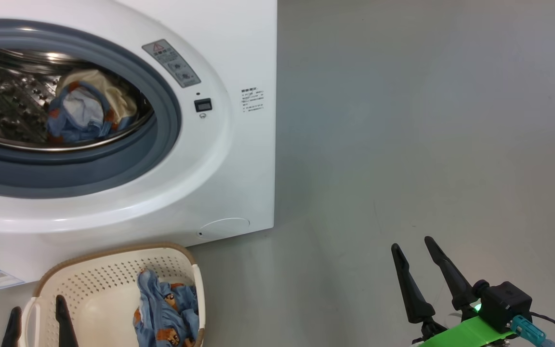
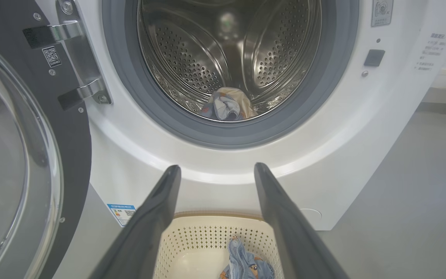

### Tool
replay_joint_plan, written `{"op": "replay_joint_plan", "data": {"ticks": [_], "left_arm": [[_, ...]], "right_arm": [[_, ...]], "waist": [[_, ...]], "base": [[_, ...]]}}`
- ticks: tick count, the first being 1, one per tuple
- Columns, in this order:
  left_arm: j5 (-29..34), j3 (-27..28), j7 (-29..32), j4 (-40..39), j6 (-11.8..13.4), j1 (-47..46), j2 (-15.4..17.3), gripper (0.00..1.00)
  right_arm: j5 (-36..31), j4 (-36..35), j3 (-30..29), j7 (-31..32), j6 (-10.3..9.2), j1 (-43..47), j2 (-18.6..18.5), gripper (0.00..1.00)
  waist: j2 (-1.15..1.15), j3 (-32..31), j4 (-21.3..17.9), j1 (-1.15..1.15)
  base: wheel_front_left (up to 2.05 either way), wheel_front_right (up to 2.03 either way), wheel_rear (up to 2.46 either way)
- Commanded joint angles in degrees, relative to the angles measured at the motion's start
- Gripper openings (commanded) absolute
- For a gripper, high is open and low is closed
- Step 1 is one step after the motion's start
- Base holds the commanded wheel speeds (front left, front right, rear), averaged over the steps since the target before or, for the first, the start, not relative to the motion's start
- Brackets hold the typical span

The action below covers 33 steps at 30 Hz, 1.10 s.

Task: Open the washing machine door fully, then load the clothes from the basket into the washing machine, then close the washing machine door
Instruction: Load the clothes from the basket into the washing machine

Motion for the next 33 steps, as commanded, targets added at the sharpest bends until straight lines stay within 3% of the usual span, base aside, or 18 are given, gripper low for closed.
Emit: {"op": "replay_joint_plan", "data": {"ticks": [1,33], "left_arm": [[1.0,2.4,-0.8,-1.3,-0.2,-0.5,0.0,1.0],[4.0,4.4,-0.8,0.1,-3.5,-1.6,-3.9,1.0]], "right_arm": [[-0.9,-1.5,1.2,-0.3,0.08,-0.1,0.0,1.0],[-1.2,-0.8,1.4,-0.3,0.08,0.1,0.0,1.0]], "waist": [[0.0,0.3,0.2,0.0],[0.0,-0.8,1.8,0.0]], "base": [[0.0,0.0,0.0],[0.0,0.0,0.0]]}}
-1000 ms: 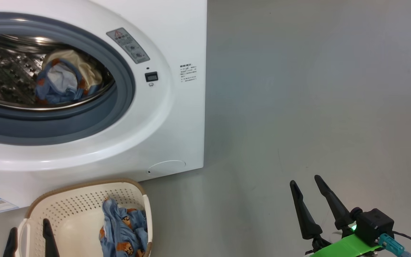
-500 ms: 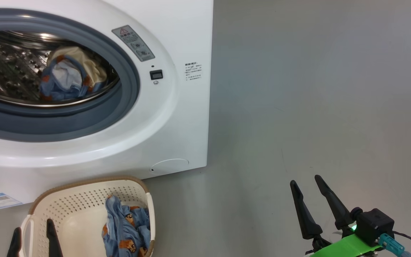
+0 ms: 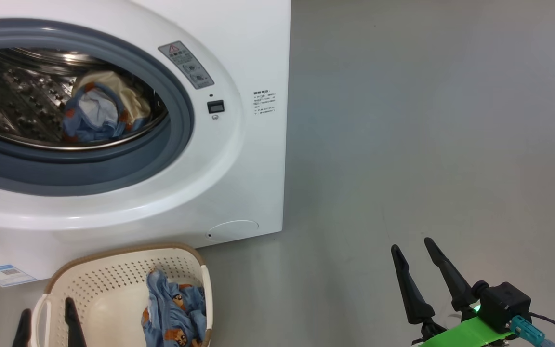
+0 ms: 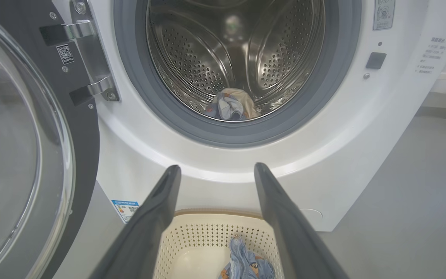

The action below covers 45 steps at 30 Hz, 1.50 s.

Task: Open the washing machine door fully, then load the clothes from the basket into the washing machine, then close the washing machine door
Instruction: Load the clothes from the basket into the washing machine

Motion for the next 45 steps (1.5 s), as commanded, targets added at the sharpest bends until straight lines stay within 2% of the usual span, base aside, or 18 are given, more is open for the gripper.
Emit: {"op": "replay_joint_plan", "data": {"ticks": [1,22,45], "left_arm": [[0.7,2.2,-0.8,-0.9,-0.5,-1.3,-0.1,1.0],[1.6,2.9,-0.8,-0.3,-1.0,-1.3,-1.5,1.0],[2.0,3.4,-0.8,0.3,-1.8,-2.5,-2.3,1.0]], "right_arm": [[-1.2,-1.1,1.4,-0.3,0.08,0.1,0.0,1.0],[-1.6,-0.8,1.8,-0.3,0.08,0.4,0.0,1.0],[-1.9,-1.1,1.4,-0.3,0.08,0.0,0.0,1.0]], "waist": [[0.0,-0.2,0.1,0.0],[0.0,-0.7,0.8,0.0],[0.0,1.8,2.1,0.0]], "base": [[0.0,0.0,0.0],[0.0,0.0,0.0],[0.0,0.0,0.0]]}}
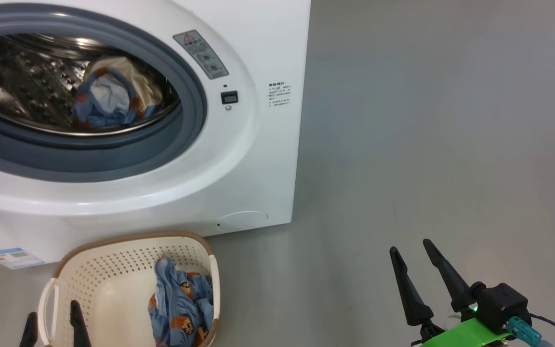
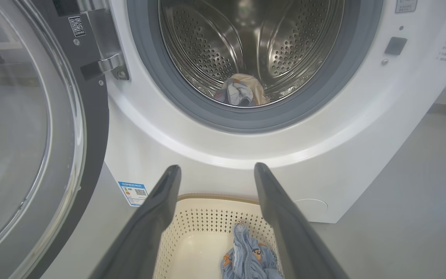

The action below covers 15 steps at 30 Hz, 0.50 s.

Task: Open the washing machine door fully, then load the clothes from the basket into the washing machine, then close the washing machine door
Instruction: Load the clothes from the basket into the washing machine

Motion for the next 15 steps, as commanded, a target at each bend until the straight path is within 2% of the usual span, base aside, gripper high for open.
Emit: {"op": "replay_joint_plan", "data": {"ticks": [1,15], "left_arm": [[0.9,2.0,-0.8,-1.0,-0.2,-2.4,0.3,1.0],[1.8,0.5,-0.8,0.6,-2.0,-9.0,0.2,1.0]], "right_arm": [[-0.4,-1.6,1.3,-0.3,0.08,-0.1,0.0,1.0],[0.3,-3.2,1.0,-0.3,0.08,-2.5,0.0,1.0]], "waist": [[0.0,0.8,0.1,0.0],[0.0,10.9,2.0,0.0]], "base": [[0.0,0.0,0.0],[0.0,0.0,0.0]]}}
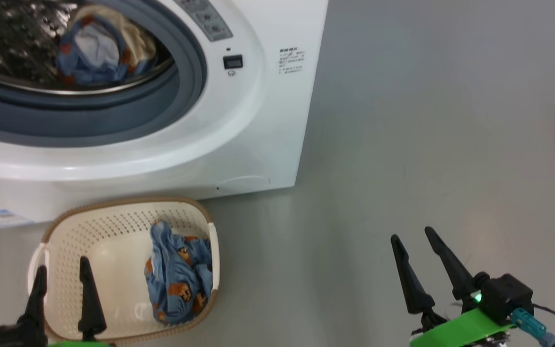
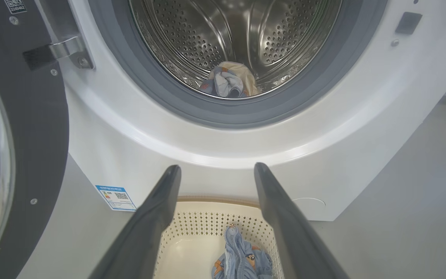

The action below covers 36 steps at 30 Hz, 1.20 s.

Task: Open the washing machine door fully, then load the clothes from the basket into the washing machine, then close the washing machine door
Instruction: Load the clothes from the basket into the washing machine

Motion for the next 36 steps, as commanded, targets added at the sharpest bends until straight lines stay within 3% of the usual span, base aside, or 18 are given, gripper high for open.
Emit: {"op": "replay_joint_plan", "data": {"ticks": [1,17,27,36], "left_arm": [[0.4,1.5,-0.8,-0.4,-0.4,-2.9,0.4,1.0],[-0.2,0.9,-0.8,14.4,-4.2,-21.5,1.6,1.0],[-2.3,0.4,-0.8,31.0,-8.8,-33.3,4.3,1.0],[-3.0,-2.7,0.9,45.2,-11.4,-41.9,7.7,1.0]], "right_arm": [[0.2,-1.8,1.1,-0.3,0.08,-2.1,0.0,1.0],[-0.7,-3.7,1.5,-0.3,0.08,-8.0,0.0,1.0],[-0.5,-4.7,2.1,-0.3,0.08,-10.9,0.0,1.0],[0.3,-5.2,2.8,-0.3,0.08,-12.1,0.0,1.0]], "waist": [[0.0,4.4,1.1,0.0],[0.0,19.9,1.7,0.0],[0.0,27.4,0.2,0.0],[0.0,31.2,-2.0,0.0]], "base": [[0.0,0.0,0.0],[0.0,0.0,0.0],[0.0,0.0,0.0],[0.0,0.0,0.0]]}}
